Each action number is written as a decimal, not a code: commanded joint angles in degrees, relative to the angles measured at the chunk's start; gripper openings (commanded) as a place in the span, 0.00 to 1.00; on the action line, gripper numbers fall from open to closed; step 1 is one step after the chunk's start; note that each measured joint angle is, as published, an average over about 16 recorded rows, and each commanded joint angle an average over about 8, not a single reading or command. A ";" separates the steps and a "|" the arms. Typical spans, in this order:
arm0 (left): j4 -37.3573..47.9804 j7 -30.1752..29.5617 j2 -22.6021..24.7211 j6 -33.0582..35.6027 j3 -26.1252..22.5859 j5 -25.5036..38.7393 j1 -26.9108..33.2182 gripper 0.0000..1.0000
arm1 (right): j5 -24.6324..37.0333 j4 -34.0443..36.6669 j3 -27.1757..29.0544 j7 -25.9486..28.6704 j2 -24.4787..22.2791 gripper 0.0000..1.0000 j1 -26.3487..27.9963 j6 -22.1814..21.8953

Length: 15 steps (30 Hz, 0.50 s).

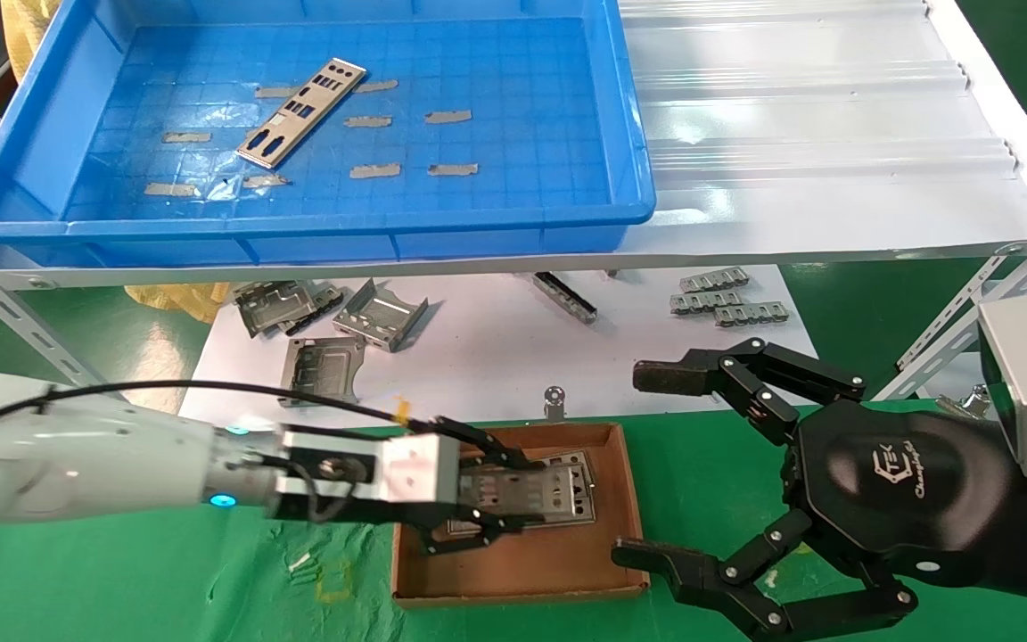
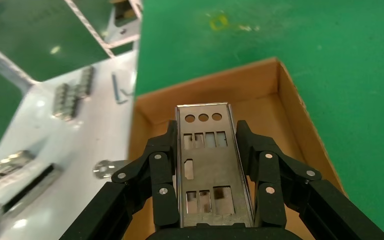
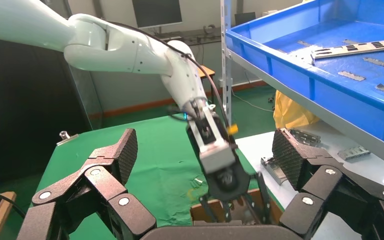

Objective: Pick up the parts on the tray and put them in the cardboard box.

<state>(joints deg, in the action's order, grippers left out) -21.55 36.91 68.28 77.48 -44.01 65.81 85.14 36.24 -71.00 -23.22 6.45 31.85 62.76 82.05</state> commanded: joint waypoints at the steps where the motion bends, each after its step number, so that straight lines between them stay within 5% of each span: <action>1: 2.22 2.27 1.89 -0.98 -0.61 1.08 0.06 0.18 | 0.00 0.00 0.00 0.00 0.00 1.00 0.00 0.00; 8: 8.61 6.90 5.42 -3.26 -0.34 1.03 0.59 1.00 | 0.00 0.00 0.00 0.00 0.00 1.00 0.00 0.00; 15: 13.23 9.01 7.16 -4.09 0.01 0.61 1.41 1.00 | 0.00 0.00 0.00 0.00 0.00 1.00 0.00 0.00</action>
<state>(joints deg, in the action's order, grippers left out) -8.75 45.70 75.18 74.12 -44.02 66.39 86.56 36.24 -71.00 -23.22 6.45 31.85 62.76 82.05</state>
